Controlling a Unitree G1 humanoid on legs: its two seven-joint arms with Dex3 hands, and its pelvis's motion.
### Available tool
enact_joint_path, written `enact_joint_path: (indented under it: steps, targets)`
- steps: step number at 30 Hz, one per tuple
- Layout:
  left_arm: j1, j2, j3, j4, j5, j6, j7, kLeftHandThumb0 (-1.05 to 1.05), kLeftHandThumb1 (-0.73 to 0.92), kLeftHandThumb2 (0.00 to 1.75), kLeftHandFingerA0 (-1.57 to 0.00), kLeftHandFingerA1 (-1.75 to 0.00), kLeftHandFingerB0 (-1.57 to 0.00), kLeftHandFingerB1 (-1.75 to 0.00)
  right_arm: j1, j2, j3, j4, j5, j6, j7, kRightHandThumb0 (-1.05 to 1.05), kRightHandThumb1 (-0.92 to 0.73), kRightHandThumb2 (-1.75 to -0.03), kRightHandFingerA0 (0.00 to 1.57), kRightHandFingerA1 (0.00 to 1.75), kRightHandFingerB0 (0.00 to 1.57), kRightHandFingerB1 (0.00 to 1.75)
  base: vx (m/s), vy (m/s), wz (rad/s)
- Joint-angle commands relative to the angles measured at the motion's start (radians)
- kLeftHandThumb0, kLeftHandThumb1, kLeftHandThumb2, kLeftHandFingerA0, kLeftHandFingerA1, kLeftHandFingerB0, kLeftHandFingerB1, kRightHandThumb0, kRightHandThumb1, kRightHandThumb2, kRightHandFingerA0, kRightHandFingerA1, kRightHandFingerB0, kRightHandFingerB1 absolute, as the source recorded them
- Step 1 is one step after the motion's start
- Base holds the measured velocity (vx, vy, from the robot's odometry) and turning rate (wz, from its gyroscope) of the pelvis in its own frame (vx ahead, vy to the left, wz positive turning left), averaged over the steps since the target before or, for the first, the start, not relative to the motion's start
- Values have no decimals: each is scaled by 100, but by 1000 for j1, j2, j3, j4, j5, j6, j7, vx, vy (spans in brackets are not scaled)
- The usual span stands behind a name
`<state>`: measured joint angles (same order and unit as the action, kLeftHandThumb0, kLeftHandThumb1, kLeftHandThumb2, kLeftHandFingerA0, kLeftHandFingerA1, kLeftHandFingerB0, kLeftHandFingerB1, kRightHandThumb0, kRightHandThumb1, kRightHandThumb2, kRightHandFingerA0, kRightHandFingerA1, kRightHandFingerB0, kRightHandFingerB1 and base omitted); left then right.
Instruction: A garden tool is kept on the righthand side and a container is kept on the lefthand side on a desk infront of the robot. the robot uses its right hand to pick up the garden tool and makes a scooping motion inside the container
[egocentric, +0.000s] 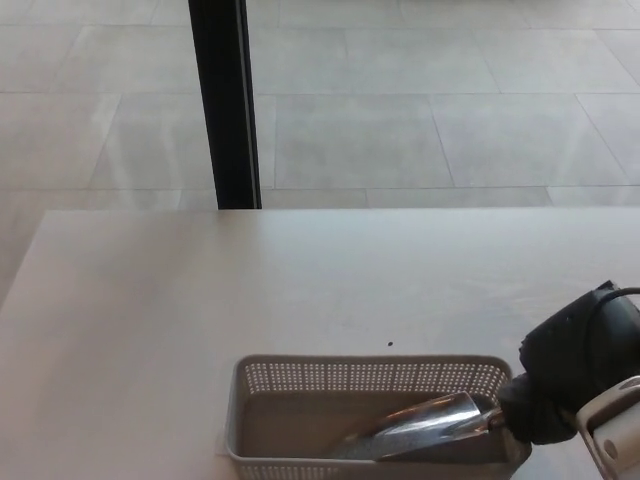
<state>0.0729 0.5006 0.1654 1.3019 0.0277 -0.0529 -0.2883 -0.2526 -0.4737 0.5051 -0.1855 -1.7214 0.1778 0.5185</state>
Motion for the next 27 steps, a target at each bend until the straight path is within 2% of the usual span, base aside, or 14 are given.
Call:
enact_joint_path:
  steps: [1,2,4,6,7,8,10,11,13,14,15,18,22,27]
  targets:
    - [2,10,5,3,-7,10,-18,-42,-15,100,-106,-98,-93,-90,19,75,54,5,70,-37,-106,-41,-67,-85,99,175,75,141,0,0,0]
    - [2,9,2,2,-3,13,-12,-44,-15,102,-103,-99,-92,-91,19,79,46,3,79,-31,-112,-44,-74,-82,97,175,76,140,0,0,0]
    - [1,9,1,1,-1,14,-10,-44,-15,102,-103,-99,-92,-91,19,80,43,4,81,-29,-118,-44,-74,-82,97,175,76,140,0,0,0]
    - [4,15,1,0,-1,7,-22,-42,-16,102,-98,-100,-90,-91,32,101,-2,0,154,-16,-166,-45,-80,-78,97,175,82,118,0,0,0]
    - [5,14,-9,-5,7,2,-27,-43,-15,101,-98,-100,-90,-90,33,115,-58,9,244,-19,-191,-42,-70,-83,96,175,83,97,0,0,0]
    - [3,12,-11,3,11,3,-18,-43,-14,100,-97,-99,-90,-90,51,142,-129,15,372,-36,-231,-35,-51,-94,115,168,86,96,0,0,0]
    - [2,12,-9,4,9,4,-18,-43,-14,100,-97,-99,-90,-90,56,148,-146,16,394,-47,-243,-35,-51,-94,115,168,86,96,0,0,0]
    - [0,10,-9,4,9,7,-20,-46,-14,104,-96,-99,-88,-90,61,174,-182,16,442,-34,-225,-36,-56,-95,93,175,67,144,0,0,0]
    - [5,9,-8,3,8,-2,-14,-47,-13,102,-101,-99,-91,-90,79,224,-262,13,555,-31,-232,-31,-48,-99,94,175,85,110,0,0,0]
    - [7,8,-1,3,1,2,-9,-48,-13,104,-101,-100,-91,-92,88,296,-356,2,676,3,-207,-30,-47,-100,95,175,87,104,0,0,0]
    - [7,8,-4,5,4,3,-12,-48,-12,106,-97,-100,-89,-91,95,327,-399,-5,720,10,-218,-29,-47,-104,95,175,78,140,0,0,0]
    - [15,7,1,7,-1,4,-15,-45,-13,104,-95,-101,-87,-92,84,410,-510,-18,810,65,-199,-34,-49,-123,96,175,82,163,0,0,0]
    - [16,1,16,13,-13,28,16,-41,-13,105,-95,-101,-85,-91,73,462,-632,-8,915,32,-259,-26,-43,-121,97,175,85,161,0,0,0]
    - [33,4,14,8,-8,14,29,-55,-7,105,-89,-102,-81,-93,62,546,-793,34,1080,-51,-372,-21,-36,-120,97,175,89,157,0,0,0]
